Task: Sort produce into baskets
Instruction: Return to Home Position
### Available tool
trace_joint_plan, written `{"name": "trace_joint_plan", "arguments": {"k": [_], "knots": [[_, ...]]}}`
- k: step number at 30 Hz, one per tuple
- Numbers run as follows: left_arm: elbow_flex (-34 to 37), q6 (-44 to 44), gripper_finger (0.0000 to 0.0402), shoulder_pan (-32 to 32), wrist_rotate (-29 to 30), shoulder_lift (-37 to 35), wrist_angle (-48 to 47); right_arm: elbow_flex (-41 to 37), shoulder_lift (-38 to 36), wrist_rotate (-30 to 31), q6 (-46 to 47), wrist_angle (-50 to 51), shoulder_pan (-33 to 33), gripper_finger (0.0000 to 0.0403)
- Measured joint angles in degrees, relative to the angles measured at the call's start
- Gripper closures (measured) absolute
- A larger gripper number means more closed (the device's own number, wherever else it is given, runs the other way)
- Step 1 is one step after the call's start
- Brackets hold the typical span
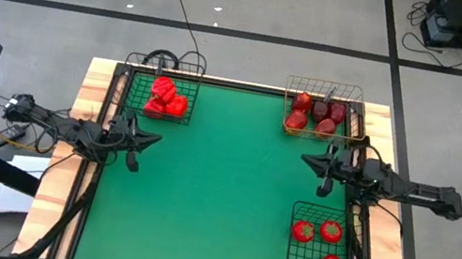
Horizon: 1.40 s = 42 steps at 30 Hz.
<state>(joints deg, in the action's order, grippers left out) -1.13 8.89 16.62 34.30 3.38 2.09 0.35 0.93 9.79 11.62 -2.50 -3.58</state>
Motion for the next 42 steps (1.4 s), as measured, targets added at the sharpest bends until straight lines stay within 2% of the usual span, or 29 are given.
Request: {"name": "trace_joint_plan", "arguments": {"k": [9,18,42], "knots": [[0.7,-0.9,0.0396,0.0,-0.1,1.9,1.7,0.0,1.2,-0.6,-2.0,0.0,-0.2,0.0394],[0.7,0.4,0.0396,0.0,-1.4,4.6,1.7,0.0,1.2,-0.4,-2.5,0.0,-0.2,0.0368],[0.7,0.4,0.0396,0.0,-1.7,5.3,4.7,0.0,1.2,-0.5,0.7,0.0,-0.2,0.0368]]}}
